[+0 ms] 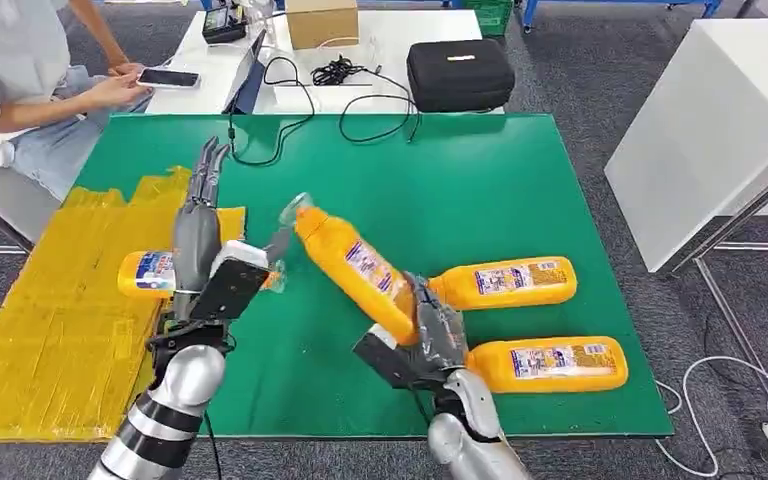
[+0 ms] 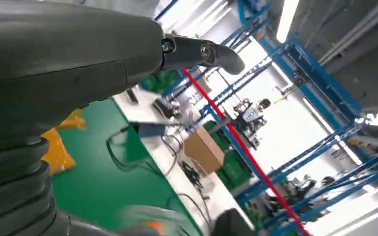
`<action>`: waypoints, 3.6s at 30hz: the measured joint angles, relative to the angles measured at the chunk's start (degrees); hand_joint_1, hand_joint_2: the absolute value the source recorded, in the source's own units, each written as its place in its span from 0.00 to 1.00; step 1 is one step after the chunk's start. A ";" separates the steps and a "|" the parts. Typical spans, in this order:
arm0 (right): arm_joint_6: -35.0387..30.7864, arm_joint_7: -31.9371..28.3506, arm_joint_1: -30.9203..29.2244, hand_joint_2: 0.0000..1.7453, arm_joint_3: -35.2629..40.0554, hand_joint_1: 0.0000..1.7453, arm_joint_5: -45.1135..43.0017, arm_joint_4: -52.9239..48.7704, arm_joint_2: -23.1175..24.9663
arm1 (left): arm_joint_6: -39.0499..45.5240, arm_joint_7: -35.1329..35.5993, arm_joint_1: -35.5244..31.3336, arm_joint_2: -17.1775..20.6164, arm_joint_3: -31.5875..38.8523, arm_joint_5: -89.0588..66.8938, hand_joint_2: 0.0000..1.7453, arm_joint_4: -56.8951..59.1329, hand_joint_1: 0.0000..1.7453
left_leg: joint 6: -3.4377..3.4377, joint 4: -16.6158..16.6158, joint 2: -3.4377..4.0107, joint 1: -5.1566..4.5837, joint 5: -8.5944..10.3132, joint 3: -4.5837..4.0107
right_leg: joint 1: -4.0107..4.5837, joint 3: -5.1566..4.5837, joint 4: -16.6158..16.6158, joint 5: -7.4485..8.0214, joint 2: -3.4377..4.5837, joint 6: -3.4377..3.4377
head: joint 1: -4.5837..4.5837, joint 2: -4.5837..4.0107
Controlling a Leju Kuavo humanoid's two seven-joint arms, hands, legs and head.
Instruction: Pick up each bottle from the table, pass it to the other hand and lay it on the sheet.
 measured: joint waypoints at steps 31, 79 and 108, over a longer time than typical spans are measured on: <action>-7.60 -14.57 1.41 1.00 -2.61 1.00 -10.56 -13.47 -0.20 | -43.74 1.26 -0.43 2.03 6.41 58.09 1.00 8.00 0.00 | -0.01 0.00 0.01 0.03 0.00 -0.13 | 0.01 -0.15 0.01 -0.01 -0.02 0.00 | 0.00 0.00; -9.81 -5.66 -9.62 1.00 8.08 1.00 8.99 11.22 2.84 | -46.82 2.79 -1.88 2.84 3.24 64.71 1.00 9.66 0.00 | -0.02 0.00 0.01 0.04 0.01 -0.17 | 0.02 -0.19 0.01 -0.01 -0.02 0.00 | 0.00 0.00; -11.43 -3.27 -10.09 1.00 10.29 1.00 18.46 15.42 5.40 | -47.93 1.90 -2.11 2.84 4.02 66.63 1.00 13.75 0.00 | -0.03 0.01 0.04 0.03 0.02 -0.23 | 0.03 -0.33 0.02 -0.01 0.00 0.00 | 0.00 0.00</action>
